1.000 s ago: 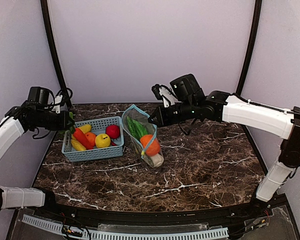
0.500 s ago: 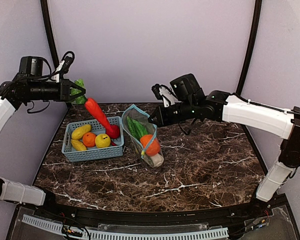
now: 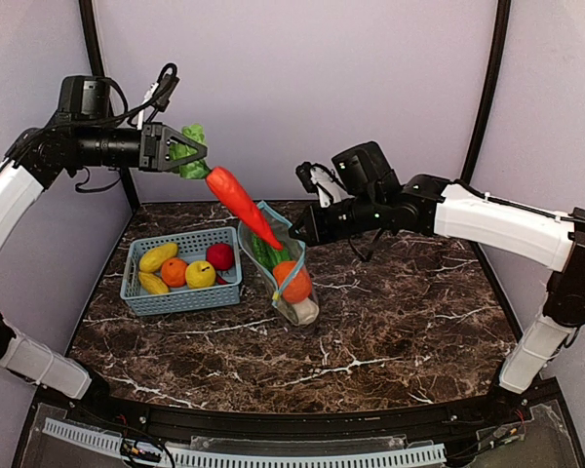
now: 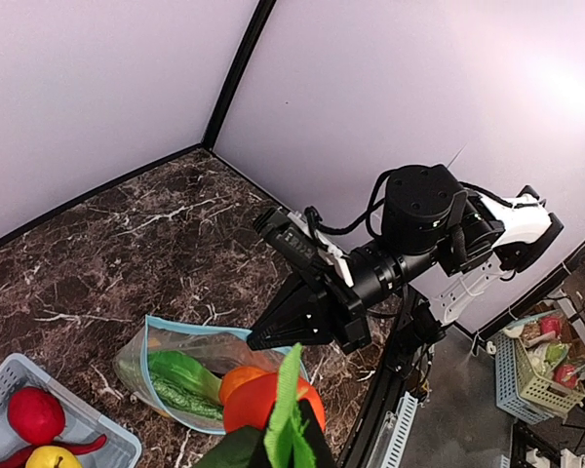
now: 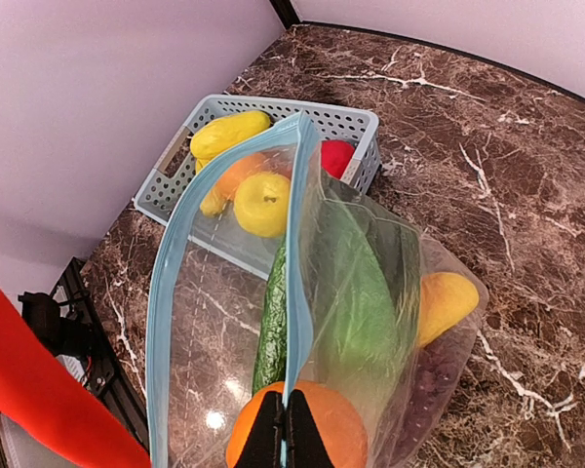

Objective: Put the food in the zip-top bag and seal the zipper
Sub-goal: Place the fake vegetable in the zipper food storage bag.

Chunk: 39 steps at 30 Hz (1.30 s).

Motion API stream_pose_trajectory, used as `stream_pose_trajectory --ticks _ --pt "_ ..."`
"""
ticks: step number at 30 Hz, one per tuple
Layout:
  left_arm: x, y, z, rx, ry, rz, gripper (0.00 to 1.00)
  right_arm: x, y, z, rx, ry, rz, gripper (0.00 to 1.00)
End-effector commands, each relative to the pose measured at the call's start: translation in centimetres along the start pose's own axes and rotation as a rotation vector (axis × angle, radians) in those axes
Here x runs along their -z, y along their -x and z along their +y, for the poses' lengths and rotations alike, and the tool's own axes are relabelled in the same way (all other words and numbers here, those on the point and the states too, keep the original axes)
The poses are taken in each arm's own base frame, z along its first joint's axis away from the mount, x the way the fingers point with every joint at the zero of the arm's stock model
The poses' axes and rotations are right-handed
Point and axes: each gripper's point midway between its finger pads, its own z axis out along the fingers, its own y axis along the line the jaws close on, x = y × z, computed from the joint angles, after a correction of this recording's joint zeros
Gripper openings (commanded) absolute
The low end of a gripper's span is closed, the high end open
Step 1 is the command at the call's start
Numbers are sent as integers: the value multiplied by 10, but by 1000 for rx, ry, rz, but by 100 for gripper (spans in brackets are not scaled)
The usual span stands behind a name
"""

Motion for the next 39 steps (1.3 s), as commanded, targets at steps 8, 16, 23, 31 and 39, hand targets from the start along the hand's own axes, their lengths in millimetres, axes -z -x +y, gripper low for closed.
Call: stream_pose_trajectory --ticks 8,16,23,31,39 --pt "-16 9 -1 3 -46 -27 1 10 27 12 17 39 -75 0" --pt "-36 -3 12 35 -47 -20 1 10 27 12 15 42 -75 0" --pt "-50 -12 23 60 -44 -26 1 8 24 12 12 45 -69 0" --pt "-60 -16 33 74 -34 -34 1 8 24 12 11 46 -70 0" --pt "-80 -44 54 90 5 16 1 7 23 12 10 49 -67 0"
